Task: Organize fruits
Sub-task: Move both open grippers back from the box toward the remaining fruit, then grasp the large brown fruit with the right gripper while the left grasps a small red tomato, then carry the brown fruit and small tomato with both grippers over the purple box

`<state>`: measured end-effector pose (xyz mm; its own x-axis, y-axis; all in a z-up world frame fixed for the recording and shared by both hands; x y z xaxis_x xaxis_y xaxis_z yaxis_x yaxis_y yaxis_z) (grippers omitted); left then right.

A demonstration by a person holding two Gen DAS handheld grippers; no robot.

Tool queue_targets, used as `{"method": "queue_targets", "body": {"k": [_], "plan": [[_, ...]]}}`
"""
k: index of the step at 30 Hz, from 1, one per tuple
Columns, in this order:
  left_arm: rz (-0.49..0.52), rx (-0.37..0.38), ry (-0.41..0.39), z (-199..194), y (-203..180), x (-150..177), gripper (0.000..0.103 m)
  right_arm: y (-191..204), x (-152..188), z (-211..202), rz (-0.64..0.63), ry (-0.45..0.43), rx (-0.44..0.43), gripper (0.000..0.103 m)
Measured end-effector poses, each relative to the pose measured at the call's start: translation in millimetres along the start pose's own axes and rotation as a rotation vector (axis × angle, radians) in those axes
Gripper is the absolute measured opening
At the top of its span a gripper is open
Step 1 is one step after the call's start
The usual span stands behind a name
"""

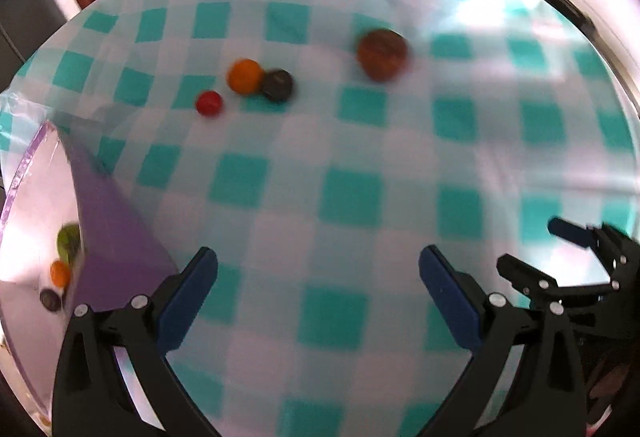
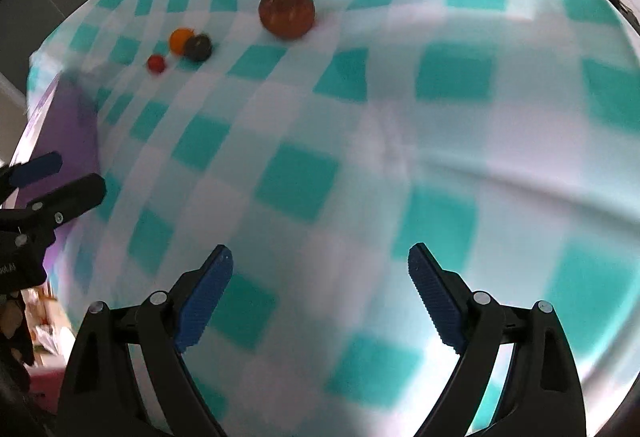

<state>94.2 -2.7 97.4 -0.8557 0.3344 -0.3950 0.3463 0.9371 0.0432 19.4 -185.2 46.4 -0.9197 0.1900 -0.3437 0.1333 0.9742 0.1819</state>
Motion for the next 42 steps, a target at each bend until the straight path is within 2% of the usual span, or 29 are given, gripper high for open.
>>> {"method": "queue_targets", "body": {"k": [4, 6, 9, 14, 18, 20, 24, 28, 31, 32, 33, 34, 35, 37, 39, 42], "plan": [[-0.099, 0.024, 0.005, 29.6, 38.7, -50.6, 0.101, 14.6, -58.0, 31.2, 0.067, -0.002, -0.004, 0.087], [-0.093, -0.016, 0.028, 51.0, 53.0, -74.6, 0.101, 23.4, -83.0, 45.0, 0.074, -0.010, 0.002, 0.087], [-0.063, -0.031, 0.074, 78.3, 68.1, -97.4, 0.100, 36.4, -118.5, 65.6, 0.058, -0.027, 0.032, 0.087], [-0.071, -0.025, 0.136, 110.7, 94.8, -117.0, 0.097, 43.5, -165.7, 97.8, 0.050, -0.045, 0.087, 0.087], [-0.182, 0.003, 0.184, 128.5, 120.1, -126.0, 0.097, 45.5, -190.3, 118.6, 0.052, -0.056, 0.119, 0.087], [-0.206, 0.001, 0.198, 136.4, 126.9, -129.0, 0.093, 46.7, -197.4, 124.6, 0.052, -0.062, 0.134, 0.087], [-0.202, -0.014, 0.200, 148.0, 131.3, -135.0, 0.087, 49.0, -204.1, 131.6, 0.050, -0.079, 0.153, 0.087], [-0.229, -0.014, 0.222, 159.4, 137.5, -138.4, 0.075, 61.6, -201.0, 137.6, 0.022, -0.096, 0.174, 0.090], [-0.204, -0.037, 0.200, 161.3, 135.5, -143.1, 0.070, 67.3, -199.0, 139.8, 0.001, -0.099, 0.199, 0.089], [-0.197, -0.050, 0.187, 160.8, 134.9, -144.1, 0.064, 69.1, -198.1, 139.6, -0.004, -0.101, 0.202, 0.086], [-0.195, -0.051, 0.177, 159.9, 134.6, -144.6, 0.060, 70.8, -197.5, 139.0, -0.009, -0.107, 0.201, 0.077], [-0.181, -0.048, 0.169, 157.8, 131.3, -145.9, 0.050, 71.6, -196.1, 137.2, -0.017, -0.113, 0.212, 0.065], [-0.160, -0.042, 0.166, 155.9, 127.8, -146.5, 0.034, 71.5, -194.7, 135.4, -0.025, -0.112, 0.208, 0.062], [-0.159, -0.028, 0.191, 152.5, 122.7, -141.9, 0.034, 73.3, -187.3, 131.3, -0.040, -0.090, 0.185, 0.061], [-0.188, 0.018, 0.217, 145.6, 120.1, -133.8, 0.034, 76.9, -176.2, 122.0, -0.067, -0.094, 0.179, 0.061], [-0.172, 0.035, 0.192, 115.7, 101.9, -113.2, 0.034, 78.8, -142.4, 93.6, -0.080, -0.106, 0.151, 0.061]]}}
Point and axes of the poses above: each gripper's, at about its wrist camera, not at the fingertips, and z roughly the way its jaws point, y to its left, x to its underside, the point moved 1 cm from there along z, roughly the way its jaws point, and after that the axes turned 1 degree about -x, right-handed, at the moved point
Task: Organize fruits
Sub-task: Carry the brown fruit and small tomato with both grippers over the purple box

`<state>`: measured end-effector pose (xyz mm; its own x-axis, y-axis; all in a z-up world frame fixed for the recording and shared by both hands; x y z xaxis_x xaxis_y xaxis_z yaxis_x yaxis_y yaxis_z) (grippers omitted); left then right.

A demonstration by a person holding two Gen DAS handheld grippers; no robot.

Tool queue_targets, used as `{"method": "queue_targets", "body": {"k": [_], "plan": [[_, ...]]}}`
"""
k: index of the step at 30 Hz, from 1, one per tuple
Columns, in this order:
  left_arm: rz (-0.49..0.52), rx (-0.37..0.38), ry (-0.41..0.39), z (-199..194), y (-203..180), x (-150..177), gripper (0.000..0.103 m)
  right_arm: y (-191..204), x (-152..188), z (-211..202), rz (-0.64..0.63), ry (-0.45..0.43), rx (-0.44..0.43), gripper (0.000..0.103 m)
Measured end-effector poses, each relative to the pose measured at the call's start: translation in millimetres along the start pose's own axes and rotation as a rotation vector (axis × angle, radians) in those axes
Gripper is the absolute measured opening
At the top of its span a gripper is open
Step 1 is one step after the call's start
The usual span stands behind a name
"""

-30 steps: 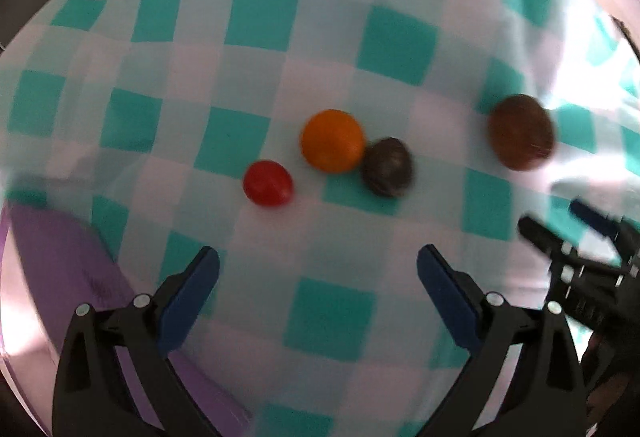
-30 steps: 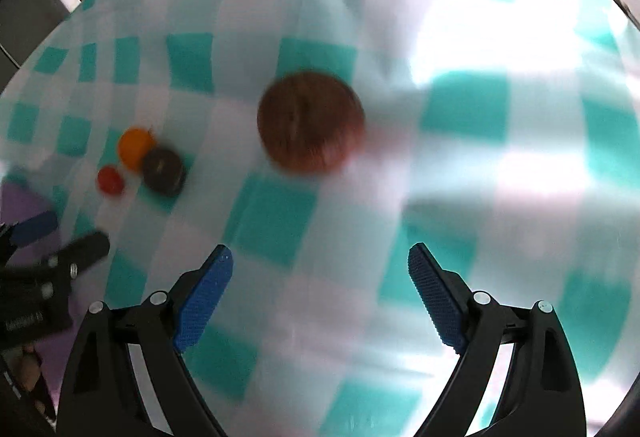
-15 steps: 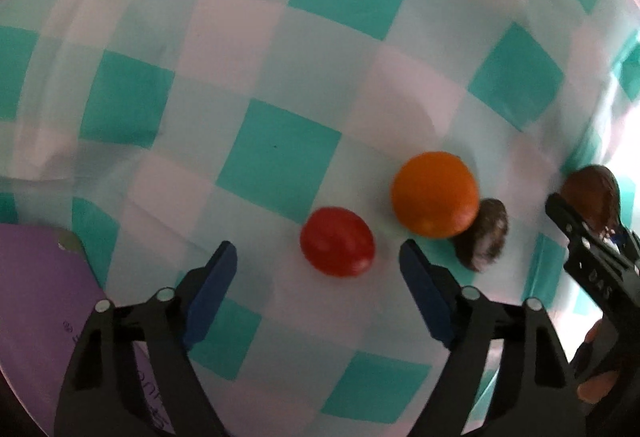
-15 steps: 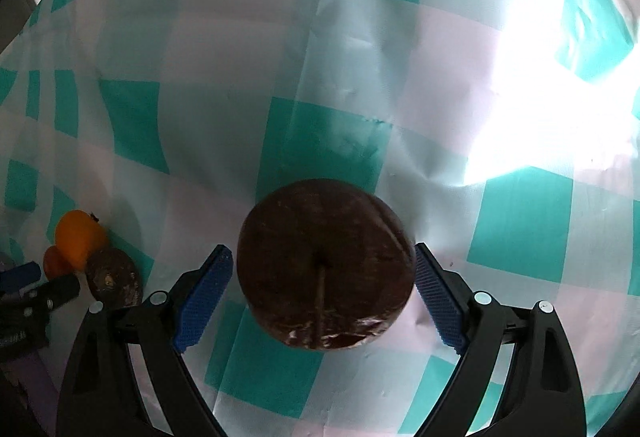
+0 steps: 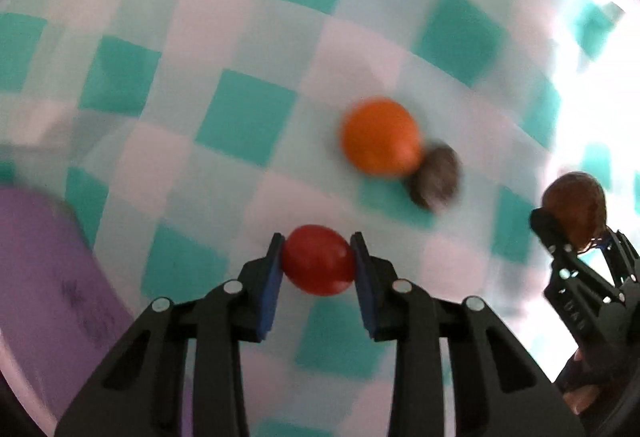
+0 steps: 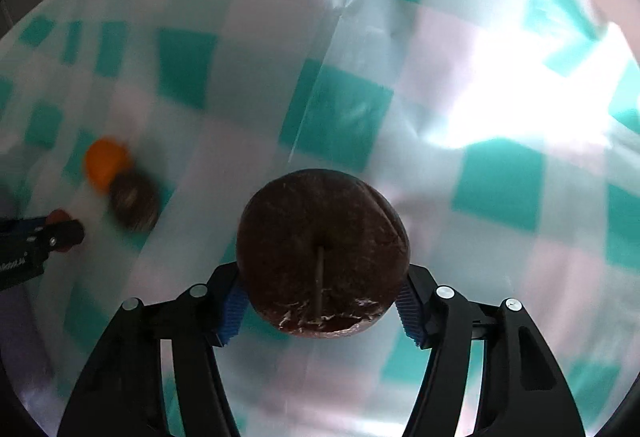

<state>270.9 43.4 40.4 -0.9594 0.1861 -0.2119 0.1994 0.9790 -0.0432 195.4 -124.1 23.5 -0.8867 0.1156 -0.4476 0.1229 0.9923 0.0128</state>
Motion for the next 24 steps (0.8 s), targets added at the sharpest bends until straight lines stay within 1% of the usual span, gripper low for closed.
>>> {"method": "queue_targets", "body": {"k": [2, 3, 5, 8, 9, 12, 14, 15, 16, 17, 19, 21, 24], "plan": [[0.015, 0.030, -0.001, -18.2, -17.9, 32.4, 0.034, -1.4, 21.0, -18.1, 0.006, -0.002, -0.018, 0.061], [0.019, 0.033, -0.001, -22.6, -22.9, 42.6, 0.034, -2.2, 37.9, -31.2, 0.008, 0.000, -0.032, 0.061], [0.030, 0.038, -0.001, -35.5, -38.7, 78.1, 0.034, -3.0, 63.7, -49.0, -0.003, 0.008, -0.056, 0.061], [0.044, 0.043, 0.012, -47.3, -59.8, 135.8, 0.034, -3.3, 112.5, -77.2, -0.062, 0.029, -0.081, 0.061], [0.055, 0.043, 0.011, -50.0, -66.2, 152.5, 0.034, -3.2, 131.9, -87.5, -0.091, 0.036, -0.088, 0.061], [0.088, 0.027, -0.006, -61.7, -85.1, 195.6, 0.034, -11.6, 171.7, -105.5, -0.161, 0.044, -0.109, 0.061], [0.097, 0.025, -0.026, -71.2, -91.4, 222.6, 0.034, -22.5, 193.7, -117.5, -0.199, 0.047, -0.117, 0.062], [0.101, 0.023, -0.031, -68.9, -83.2, 237.6, 0.034, -26.3, 208.4, -124.5, -0.208, 0.048, -0.124, 0.062], [0.105, 0.030, -0.036, -72.2, -87.6, 252.4, 0.034, -29.1, 220.5, -130.3, -0.218, 0.048, -0.134, 0.062], [0.108, 0.033, -0.035, -70.3, -94.4, 258.8, 0.034, -31.4, 229.5, -137.4, -0.222, 0.048, -0.141, 0.062], [0.121, 0.034, -0.031, -71.3, -97.1, 285.5, 0.034, -38.4, 257.3, -152.0, -0.228, 0.050, -0.148, 0.062], [0.125, 0.040, -0.016, -69.5, -101.2, 303.8, 0.034, -43.5, 273.5, -161.8, -0.230, 0.049, -0.153, 0.062], [0.123, 0.045, -0.008, -70.5, -108.4, 318.4, 0.034, -55.0, 288.8, -176.9, -0.215, 0.043, -0.161, 0.062]]}}
Point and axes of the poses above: each gripper's, at about its wrist camera, not at the fingertips, and z roughly the way its jaws point, y to its left, x to its underside, the point moved 1 cm from there along z, roughly the way its jaws point, and after that the axes turned 1 degree about -x, right-handed, at the moved point
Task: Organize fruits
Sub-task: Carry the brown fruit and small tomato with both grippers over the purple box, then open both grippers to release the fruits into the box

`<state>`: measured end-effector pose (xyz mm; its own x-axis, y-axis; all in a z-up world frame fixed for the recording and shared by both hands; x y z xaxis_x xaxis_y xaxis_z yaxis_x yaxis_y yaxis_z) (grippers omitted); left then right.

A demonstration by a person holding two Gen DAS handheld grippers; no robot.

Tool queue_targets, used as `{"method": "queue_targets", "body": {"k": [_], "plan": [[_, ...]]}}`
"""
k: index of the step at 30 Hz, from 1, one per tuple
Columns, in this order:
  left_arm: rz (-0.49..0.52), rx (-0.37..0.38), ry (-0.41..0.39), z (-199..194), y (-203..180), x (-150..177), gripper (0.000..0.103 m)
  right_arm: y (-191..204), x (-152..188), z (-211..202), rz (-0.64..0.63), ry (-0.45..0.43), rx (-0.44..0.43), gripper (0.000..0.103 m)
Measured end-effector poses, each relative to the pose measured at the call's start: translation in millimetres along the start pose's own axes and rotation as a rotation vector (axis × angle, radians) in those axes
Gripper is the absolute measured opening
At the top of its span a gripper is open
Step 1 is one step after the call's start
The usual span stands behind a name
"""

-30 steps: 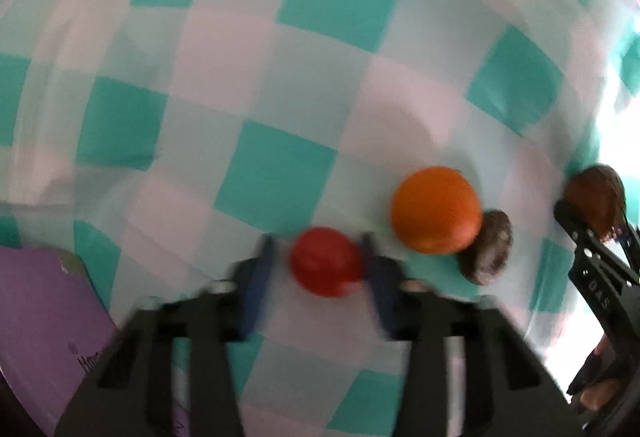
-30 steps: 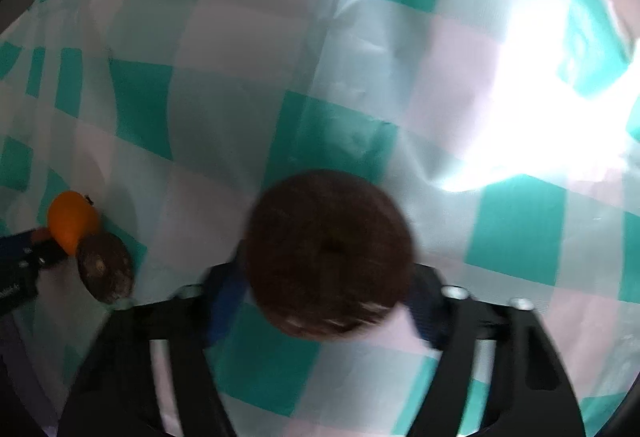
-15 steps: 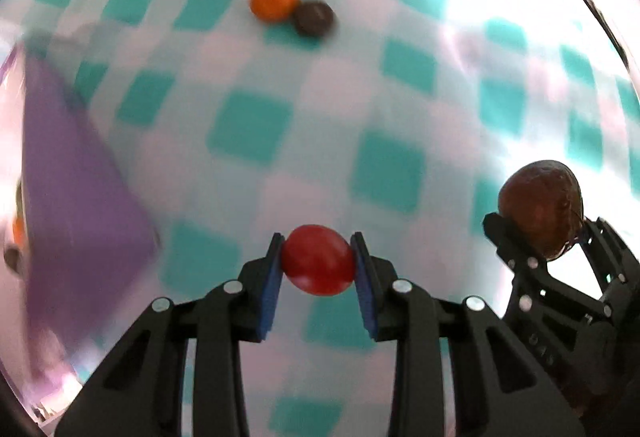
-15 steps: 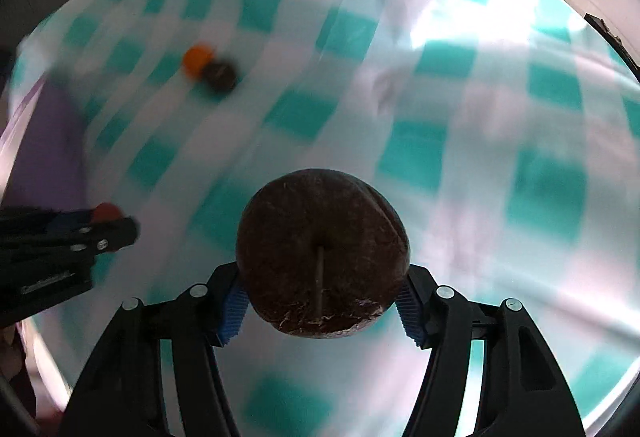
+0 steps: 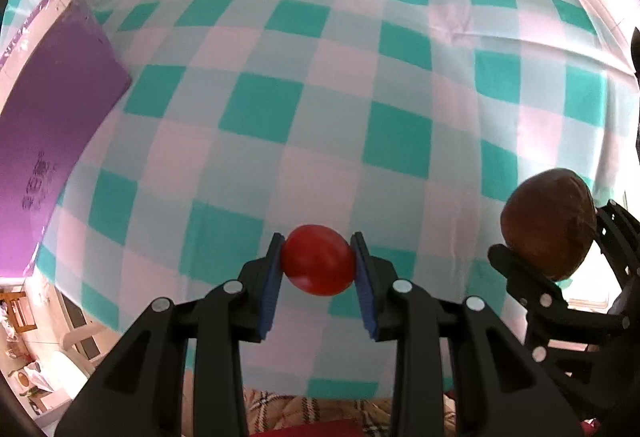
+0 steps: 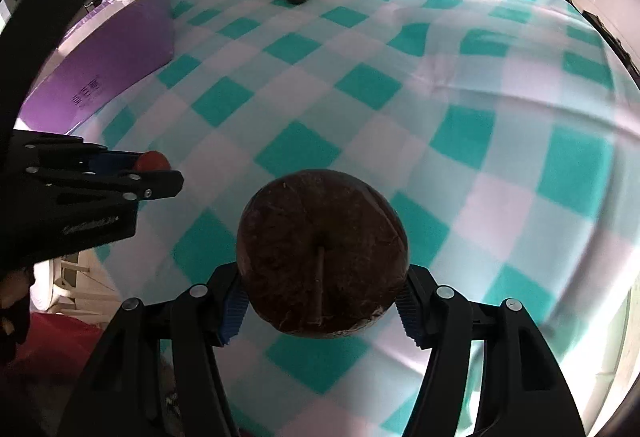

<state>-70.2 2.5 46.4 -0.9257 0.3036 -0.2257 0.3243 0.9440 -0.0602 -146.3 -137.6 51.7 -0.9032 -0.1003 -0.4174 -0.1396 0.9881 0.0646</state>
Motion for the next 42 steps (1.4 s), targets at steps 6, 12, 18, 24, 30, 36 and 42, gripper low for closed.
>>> {"method": "queue_targets", "body": {"k": [6, 12, 18, 24, 30, 36, 42], "plan": [[0.029, -0.004, -0.026, -16.7, -6.8, 13.0, 0.034, 0.2, 11.2, -9.9, 0.026, -0.013, -0.010, 0.062], [0.005, -0.005, -0.047, -26.0, 3.9, 20.2, 0.034, 11.0, 10.3, -10.7, 0.023, -0.016, -0.036, 0.062], [-0.091, 0.043, -0.109, -42.6, 39.5, 8.5, 0.034, 26.3, -11.2, -10.4, -0.006, -0.027, -0.051, 0.062], [-0.168, 0.103, -0.226, -72.8, 92.9, -16.4, 0.034, 62.6, -72.5, -11.0, -0.020, -0.077, -0.109, 0.062], [-0.259, 0.104, -0.332, -108.0, 195.6, -49.7, 0.034, 125.8, -159.3, -8.3, -0.067, -0.141, -0.189, 0.062], [-0.326, 0.016, -0.374, -122.3, 300.4, -69.2, 0.034, 187.8, -242.1, -2.6, -0.088, -0.204, -0.277, 0.062], [-0.359, -0.030, -0.215, -87.1, 377.3, -66.3, 0.035, 263.1, -292.0, 36.0, -0.192, -0.122, -0.300, 0.062]]}}
Point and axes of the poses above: each gripper's, at about its wrist camera, not at the fingertips, and z roughly the way its jaws point, y to its left, x to its underside, the point moved 1 cm from there along z, roughly the way its jaws point, and after that the axes turned 1 degree about -x, right-handed, at the moved point
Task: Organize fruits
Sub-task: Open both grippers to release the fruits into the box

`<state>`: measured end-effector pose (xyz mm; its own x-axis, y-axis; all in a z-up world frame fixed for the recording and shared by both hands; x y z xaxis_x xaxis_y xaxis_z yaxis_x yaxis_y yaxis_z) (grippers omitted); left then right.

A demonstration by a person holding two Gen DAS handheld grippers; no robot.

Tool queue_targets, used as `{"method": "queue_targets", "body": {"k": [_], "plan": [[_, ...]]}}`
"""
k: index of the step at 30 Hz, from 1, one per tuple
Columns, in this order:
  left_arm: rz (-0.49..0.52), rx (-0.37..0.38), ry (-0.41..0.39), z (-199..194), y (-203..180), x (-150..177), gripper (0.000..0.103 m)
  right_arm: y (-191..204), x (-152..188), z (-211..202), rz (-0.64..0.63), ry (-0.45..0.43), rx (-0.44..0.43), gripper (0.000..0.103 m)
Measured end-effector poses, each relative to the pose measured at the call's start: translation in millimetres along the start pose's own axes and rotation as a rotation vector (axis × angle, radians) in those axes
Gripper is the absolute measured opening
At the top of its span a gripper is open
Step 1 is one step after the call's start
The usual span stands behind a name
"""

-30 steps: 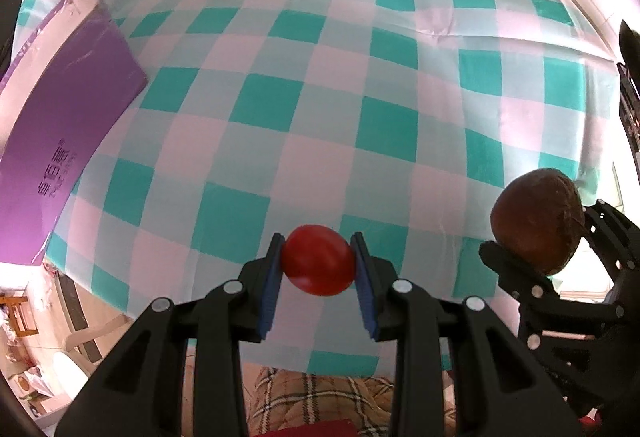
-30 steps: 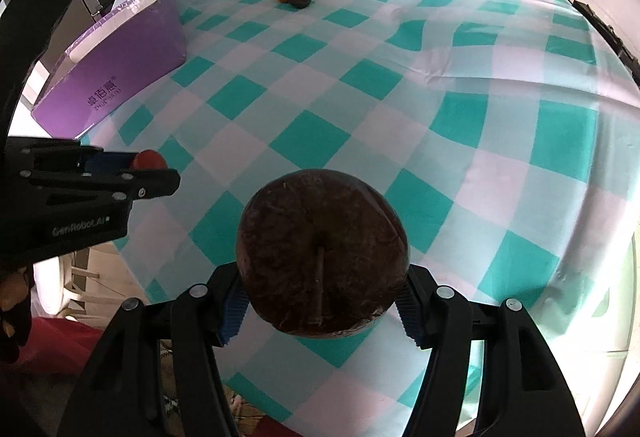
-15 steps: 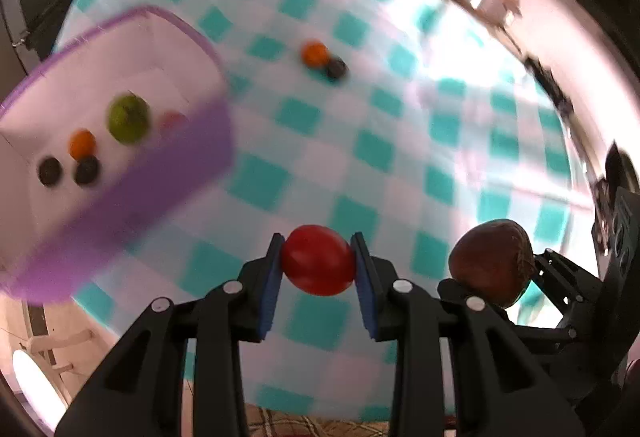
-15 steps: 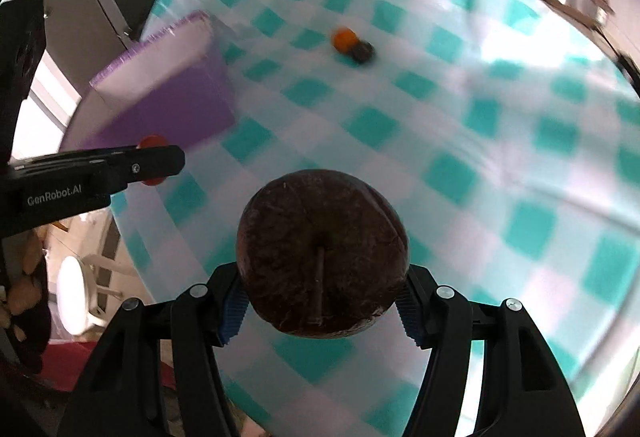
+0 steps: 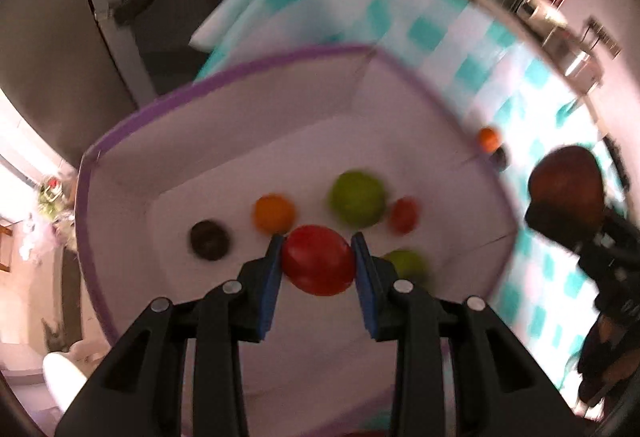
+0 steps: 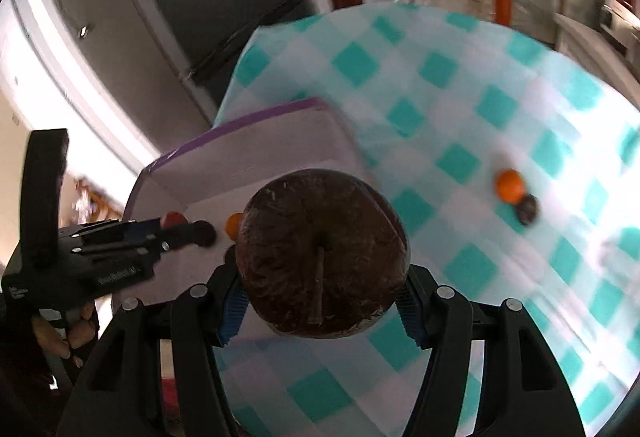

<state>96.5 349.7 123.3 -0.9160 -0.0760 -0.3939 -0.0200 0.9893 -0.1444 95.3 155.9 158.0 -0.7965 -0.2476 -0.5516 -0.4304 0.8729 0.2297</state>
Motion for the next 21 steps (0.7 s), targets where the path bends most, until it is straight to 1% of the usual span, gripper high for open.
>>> {"method": "queue_targets", "body": {"k": [1, 2, 3, 4, 6, 7, 8, 10, 12, 14, 17, 18, 19, 20, 21], "plan": [[0.018, -0.017, 0.049, 11.9, 8.9, 0.5, 0.035, 4.2, -3.1, 9.3, -0.008, 0.024, -0.001, 0.062], [0.029, -0.024, 0.082, 19.2, 13.9, 1.9, 0.035, 10.4, -6.9, 25.6, -0.021, 0.073, 0.001, 0.062], [0.039, -0.026, 0.112, 25.6, 16.0, 4.2, 0.035, 15.0, -9.0, 38.4, -0.035, 0.116, 0.006, 0.062], [0.057, -0.021, 0.168, 36.7, 19.6, 6.5, 0.035, 18.0, -9.1, 48.5, -0.043, 0.154, 0.007, 0.062], [0.080, -0.014, 0.220, 48.0, 22.4, 8.4, 0.035, 24.1, -7.2, 67.4, -0.047, 0.235, -0.015, 0.062], [0.107, -0.028, 0.257, 55.4, 22.6, 9.7, 0.035, 29.8, -6.2, 74.9, -0.057, 0.264, -0.032, 0.062], [0.119, -0.045, 0.276, 59.8, 23.9, 10.2, 0.035, 35.6, -5.7, 79.0, -0.079, 0.279, -0.041, 0.062], [0.111, -0.067, 0.318, 68.0, 33.4, 10.7, 0.035, 55.3, -4.4, 85.7, -0.170, 0.308, -0.063, 0.062], [0.097, -0.079, 0.343, 73.1, 41.8, 11.0, 0.035, 74.4, -1.2, 93.3, -0.263, 0.347, -0.072, 0.062], [0.097, -0.100, 0.362, 79.4, 48.6, 9.9, 0.036, 90.9, 6.3, 105.1, -0.346, 0.402, -0.061, 0.062], [0.104, -0.095, 0.373, 83.5, 51.8, 7.7, 0.037, 106.8, 17.0, 124.0, -0.441, 0.480, -0.014, 0.062], [0.120, -0.102, 0.371, 83.6, 50.4, 7.3, 0.038, 108.9, 19.1, 127.6, -0.452, 0.495, -0.007, 0.062], [0.131, -0.112, 0.375, 84.5, 49.7, 7.6, 0.044, 110.7, 21.5, 131.0, -0.453, 0.510, -0.006, 0.062], [0.129, -0.118, 0.383, 86.3, 49.5, 8.0, 0.047, 111.0, 22.4, 133.3, -0.443, 0.522, -0.013, 0.062], [0.128, -0.121, 0.389, 87.5, 50.0, 8.0, 0.047, 111.7, 22.9, 134.6, -0.442, 0.526, -0.013, 0.062]]}}
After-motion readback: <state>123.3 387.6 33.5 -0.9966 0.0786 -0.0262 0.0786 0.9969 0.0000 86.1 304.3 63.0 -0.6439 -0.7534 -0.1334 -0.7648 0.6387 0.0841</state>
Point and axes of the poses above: each gripper's, at about its wrist camera, not at the fingertips, and z roughly the way its jaws point, y to its left, x to its underside, the point moved 1 cm from there along z, roughly the way its jaws point, and after that the axes turned 1 degree about -x, right-handed, at the moved point
